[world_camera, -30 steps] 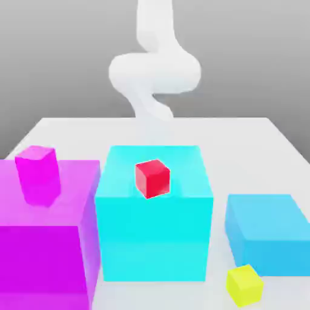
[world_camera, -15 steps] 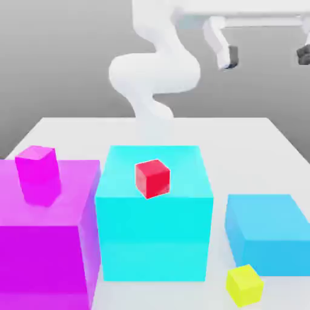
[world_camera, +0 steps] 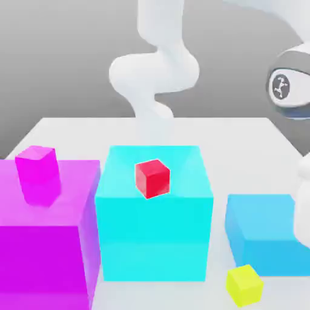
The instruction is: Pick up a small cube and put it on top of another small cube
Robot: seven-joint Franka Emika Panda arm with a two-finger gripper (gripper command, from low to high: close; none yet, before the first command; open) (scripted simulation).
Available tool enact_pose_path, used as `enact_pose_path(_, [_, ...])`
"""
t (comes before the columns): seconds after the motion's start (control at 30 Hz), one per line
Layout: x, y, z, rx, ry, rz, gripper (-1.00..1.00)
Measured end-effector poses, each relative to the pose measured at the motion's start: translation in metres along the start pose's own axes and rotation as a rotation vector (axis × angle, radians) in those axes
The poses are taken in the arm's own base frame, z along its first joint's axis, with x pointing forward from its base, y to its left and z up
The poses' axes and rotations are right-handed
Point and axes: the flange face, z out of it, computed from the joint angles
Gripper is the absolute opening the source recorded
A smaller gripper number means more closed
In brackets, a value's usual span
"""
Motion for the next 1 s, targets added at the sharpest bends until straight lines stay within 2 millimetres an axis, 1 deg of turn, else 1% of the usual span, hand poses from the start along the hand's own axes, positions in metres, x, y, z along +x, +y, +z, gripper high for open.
enact_pose_path(0.13, [-0.027, -0.023, 0.072, -0.055, -0.065, -0.07, 0.0])
enact_pose_path(0.2, [-0.034, -0.026, 0.107, -0.066, -0.077, -0.083, 0.0])
enact_pose_path(0.27, [-0.038, -0.024, 0.141, -0.068, -0.08, -0.086, 0.0])
enact_pose_path(0.3, [-0.04, -0.024, 0.15, -0.069, -0.08, -0.087, -1.0])
enact_pose_path(0.47, [-0.04, -0.024, 0.15, -0.068, -0.081, -0.086, -1.0])
enact_pose_path(0.5, [-0.04, -0.023, 0.155, -0.068, -0.081, -0.087, -1.0])
enact_pose_path(0.53, [-0.04, -0.024, 0.149, -0.068, -0.081, -0.087, -1.0])
enact_pose_path(0.57, [-0.039, -0.025, 0.138, -0.068, -0.082, -0.087, -1.0])
enact_pose_path(0.63, [-0.036, -0.027, 0.108, -0.068, -0.082, -0.087, -1.0])
enact_pose_path(0.67, [-0.036, -0.024, 0.096, -0.067, -0.084, -0.08, -1.0])
enact_pose_path(0.83, [-0.039, 0.028, 0.064, -0.055, -0.095, 0.01, -1.0])
enact_pose_path(1.0, [-0.054, 0.083, 0.04, -0.059, -0.089, 0.097, -1.0])
